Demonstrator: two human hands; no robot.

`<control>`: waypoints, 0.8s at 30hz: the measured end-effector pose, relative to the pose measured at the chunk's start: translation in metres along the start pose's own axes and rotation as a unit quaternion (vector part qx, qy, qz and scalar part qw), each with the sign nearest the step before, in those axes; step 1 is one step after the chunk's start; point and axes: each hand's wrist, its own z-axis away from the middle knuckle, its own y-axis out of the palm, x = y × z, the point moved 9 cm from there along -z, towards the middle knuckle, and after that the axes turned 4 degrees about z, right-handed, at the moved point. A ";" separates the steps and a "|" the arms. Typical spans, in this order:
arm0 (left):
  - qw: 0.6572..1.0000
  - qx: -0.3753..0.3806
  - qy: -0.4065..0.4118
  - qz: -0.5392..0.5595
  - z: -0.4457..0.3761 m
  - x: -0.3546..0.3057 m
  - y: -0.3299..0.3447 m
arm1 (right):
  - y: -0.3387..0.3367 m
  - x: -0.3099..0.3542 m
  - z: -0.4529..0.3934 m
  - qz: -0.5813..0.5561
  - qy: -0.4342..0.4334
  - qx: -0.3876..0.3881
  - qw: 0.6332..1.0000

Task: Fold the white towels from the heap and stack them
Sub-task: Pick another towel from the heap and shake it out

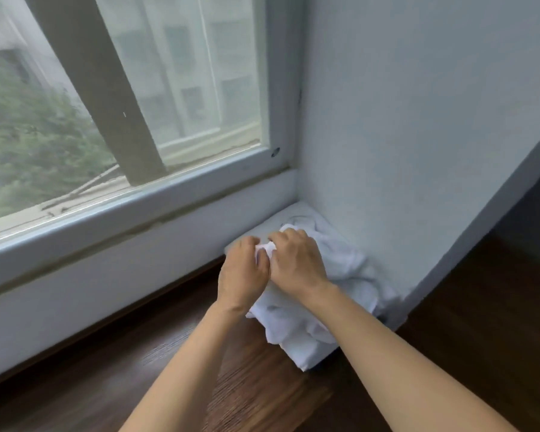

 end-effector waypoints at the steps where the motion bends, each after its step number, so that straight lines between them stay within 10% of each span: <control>1: 0.999 0.024 -0.005 -0.035 -0.004 -0.004 0.012 | -0.003 -0.021 -0.001 0.037 0.041 0.033 0.998; 8: 0.983 0.054 0.008 -0.176 -0.026 -0.012 0.032 | 0.017 -0.103 0.022 0.026 0.121 0.240 0.963; 14: 0.975 -0.044 0.135 -0.173 -0.023 -0.047 0.012 | 0.009 -0.100 0.010 0.065 0.089 0.152 0.982; 18: 0.991 -0.069 0.115 0.000 -0.028 -0.053 -0.003 | -0.019 -0.098 0.003 0.013 0.098 0.076 0.992; 24: 0.940 0.107 0.060 0.318 -0.033 -0.085 -0.018 | -0.085 -0.091 -0.012 -0.147 0.120 -0.007 0.982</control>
